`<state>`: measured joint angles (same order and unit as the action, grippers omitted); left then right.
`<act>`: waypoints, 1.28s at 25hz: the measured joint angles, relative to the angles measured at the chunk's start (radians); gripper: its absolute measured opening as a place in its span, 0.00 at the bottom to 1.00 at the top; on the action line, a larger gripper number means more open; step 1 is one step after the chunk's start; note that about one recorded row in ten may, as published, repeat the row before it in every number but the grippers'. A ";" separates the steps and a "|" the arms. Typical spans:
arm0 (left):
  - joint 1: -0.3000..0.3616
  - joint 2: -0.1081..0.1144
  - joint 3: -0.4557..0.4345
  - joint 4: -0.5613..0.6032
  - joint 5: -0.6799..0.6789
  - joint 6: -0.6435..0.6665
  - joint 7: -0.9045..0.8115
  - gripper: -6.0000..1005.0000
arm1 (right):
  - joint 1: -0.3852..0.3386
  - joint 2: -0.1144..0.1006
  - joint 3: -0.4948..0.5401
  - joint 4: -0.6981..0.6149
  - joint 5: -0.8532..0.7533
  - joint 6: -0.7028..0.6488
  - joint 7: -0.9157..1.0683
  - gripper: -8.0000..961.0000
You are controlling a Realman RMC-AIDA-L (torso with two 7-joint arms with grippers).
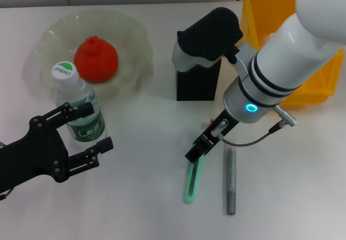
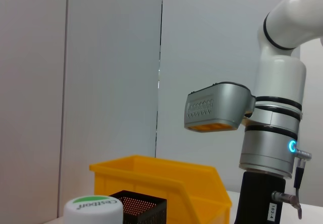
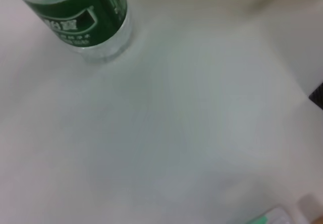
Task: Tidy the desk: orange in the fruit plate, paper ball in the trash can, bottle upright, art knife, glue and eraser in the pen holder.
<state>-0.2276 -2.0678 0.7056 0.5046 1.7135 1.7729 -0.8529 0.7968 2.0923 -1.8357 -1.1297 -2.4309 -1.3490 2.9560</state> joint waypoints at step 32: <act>0.003 0.000 0.000 0.000 0.000 -0.006 0.002 0.78 | 0.057 0.000 -0.003 0.126 0.051 0.040 -0.003 0.36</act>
<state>-0.2242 -2.0677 0.7051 0.5047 1.7135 1.7670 -0.8514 0.8540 2.0923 -1.8384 -1.0035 -2.3798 -1.3092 2.9530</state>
